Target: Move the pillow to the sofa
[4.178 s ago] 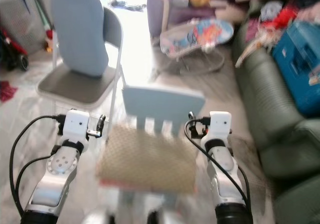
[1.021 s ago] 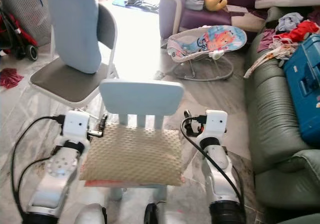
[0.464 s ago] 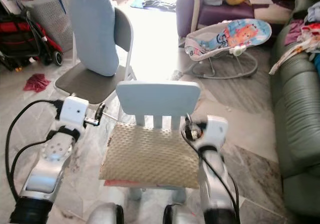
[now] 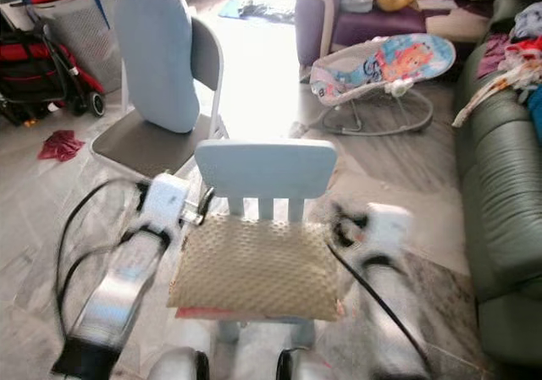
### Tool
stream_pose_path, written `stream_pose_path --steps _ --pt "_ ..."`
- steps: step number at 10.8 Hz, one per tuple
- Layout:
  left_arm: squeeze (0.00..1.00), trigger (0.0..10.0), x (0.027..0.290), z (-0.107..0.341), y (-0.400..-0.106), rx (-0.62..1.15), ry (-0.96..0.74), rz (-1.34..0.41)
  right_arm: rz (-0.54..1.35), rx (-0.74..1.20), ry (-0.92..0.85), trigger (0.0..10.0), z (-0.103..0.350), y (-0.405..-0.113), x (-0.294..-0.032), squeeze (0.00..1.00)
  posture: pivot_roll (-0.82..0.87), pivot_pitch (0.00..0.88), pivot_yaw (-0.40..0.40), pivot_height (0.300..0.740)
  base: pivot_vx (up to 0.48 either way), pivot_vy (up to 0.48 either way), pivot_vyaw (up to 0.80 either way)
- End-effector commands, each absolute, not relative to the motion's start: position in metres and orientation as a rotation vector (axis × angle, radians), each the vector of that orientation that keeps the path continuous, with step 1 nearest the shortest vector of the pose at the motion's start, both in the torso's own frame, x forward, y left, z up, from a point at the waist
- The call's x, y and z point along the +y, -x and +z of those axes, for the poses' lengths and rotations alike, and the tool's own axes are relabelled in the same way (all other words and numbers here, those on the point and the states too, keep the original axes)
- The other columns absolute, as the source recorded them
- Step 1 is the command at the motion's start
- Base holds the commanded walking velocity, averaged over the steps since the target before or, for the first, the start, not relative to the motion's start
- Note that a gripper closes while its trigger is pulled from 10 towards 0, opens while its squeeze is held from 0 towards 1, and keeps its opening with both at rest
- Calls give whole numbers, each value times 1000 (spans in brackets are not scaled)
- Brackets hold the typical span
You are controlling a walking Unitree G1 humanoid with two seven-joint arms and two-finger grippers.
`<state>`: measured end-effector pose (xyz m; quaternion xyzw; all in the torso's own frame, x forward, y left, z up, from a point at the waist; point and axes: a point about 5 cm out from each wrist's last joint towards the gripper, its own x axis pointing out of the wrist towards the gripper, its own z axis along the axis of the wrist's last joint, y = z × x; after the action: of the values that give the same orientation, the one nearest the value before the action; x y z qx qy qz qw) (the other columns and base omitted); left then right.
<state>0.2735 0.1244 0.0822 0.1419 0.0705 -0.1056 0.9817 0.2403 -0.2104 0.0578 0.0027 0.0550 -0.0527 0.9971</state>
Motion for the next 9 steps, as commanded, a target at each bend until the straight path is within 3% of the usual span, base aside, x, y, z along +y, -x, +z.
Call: stream_pose_path --steps 1,2,4,8,9 --pt "0 10000 134 79 -267 172 -280 -184 -100 121 -2 10000 56 -232 -212 0 -63 41 1 740 0 0 0" --pt "0 10000 151 67 -252 220 -296 -154 -104 166 12 10000 48 -211 -219 0 -60 42 0 740 0 0 0" --pt "0 10000 163 61 -241 244 -315 -128 -104 196 14 10000 43 -205 -216 0 -39 53 -2 740 0 0 0" --pt "0 10000 157 74 -254 204 -292 -147 -78 189 12 10000 48 -213 -206 0 -51 70 -28 740 0 0 -800" --pt "0 10000 161 77 -255 201 -294 -135 -53 195 8 10000 47 -213 -201 0 -44 91 -18 740 0 0 0"
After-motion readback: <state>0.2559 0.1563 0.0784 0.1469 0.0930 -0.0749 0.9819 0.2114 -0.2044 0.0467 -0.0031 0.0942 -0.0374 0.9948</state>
